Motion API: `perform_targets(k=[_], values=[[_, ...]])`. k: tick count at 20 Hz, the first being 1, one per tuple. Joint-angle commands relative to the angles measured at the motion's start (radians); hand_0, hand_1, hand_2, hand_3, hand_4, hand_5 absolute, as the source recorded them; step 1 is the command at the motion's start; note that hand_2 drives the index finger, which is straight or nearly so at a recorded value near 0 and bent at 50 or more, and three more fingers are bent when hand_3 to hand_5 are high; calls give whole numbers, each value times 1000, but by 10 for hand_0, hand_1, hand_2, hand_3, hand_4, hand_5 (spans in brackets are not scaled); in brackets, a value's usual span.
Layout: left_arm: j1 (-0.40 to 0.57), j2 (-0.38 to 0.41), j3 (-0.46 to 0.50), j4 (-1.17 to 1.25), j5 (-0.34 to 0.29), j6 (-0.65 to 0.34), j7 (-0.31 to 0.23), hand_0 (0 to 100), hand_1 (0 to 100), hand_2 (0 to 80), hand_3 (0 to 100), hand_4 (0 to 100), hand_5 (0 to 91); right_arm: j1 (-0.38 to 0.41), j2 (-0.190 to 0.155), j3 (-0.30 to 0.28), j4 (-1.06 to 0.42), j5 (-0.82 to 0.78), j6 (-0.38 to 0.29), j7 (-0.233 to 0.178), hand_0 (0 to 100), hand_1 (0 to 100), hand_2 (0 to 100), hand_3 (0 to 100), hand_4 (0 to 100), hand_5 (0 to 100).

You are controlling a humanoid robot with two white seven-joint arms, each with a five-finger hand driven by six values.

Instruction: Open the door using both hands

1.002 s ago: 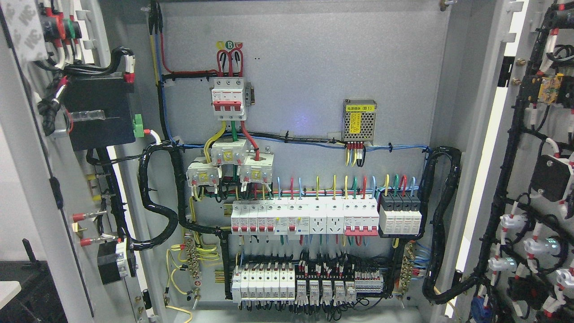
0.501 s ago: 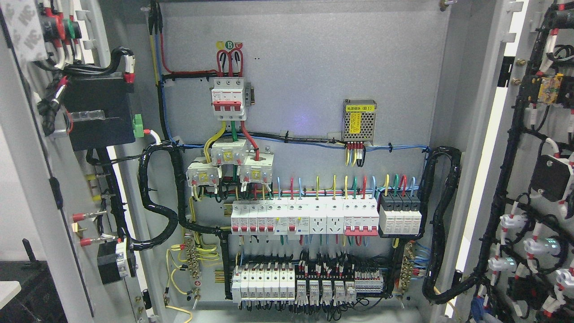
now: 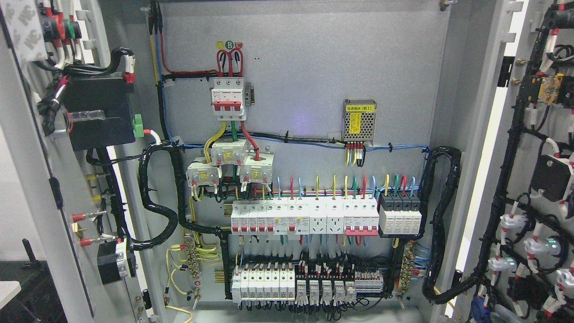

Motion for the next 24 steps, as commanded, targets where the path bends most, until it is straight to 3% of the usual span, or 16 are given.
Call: perform_targets(k=[1, 7, 15, 24], values=[[21, 35, 113, -11, 37, -178, 0, 0, 0, 0, 0, 0, 0, -4, -18, -22, 16, -20, 0, 0, 380, 0, 0, 0, 0, 0], [59, 38, 175, -9, 72, -178, 0, 0, 0, 0, 0, 0, 0, 5, -18, -33, 18, -34, 0, 0, 380, 0, 0, 0, 0, 0], [108, 73, 276, -9, 195, -178, -2, 0, 0, 0, 0, 0, 0, 45, -7, -77, 16, -35, -1, 0, 380, 0, 0, 0, 0, 0], [113, 135, 368, 20, 291, -175, -2, 0, 0, 0, 0, 0, 0, 68, -4, -114, 15, -72, -4, 0, 381, 0, 0, 0, 0, 0]])
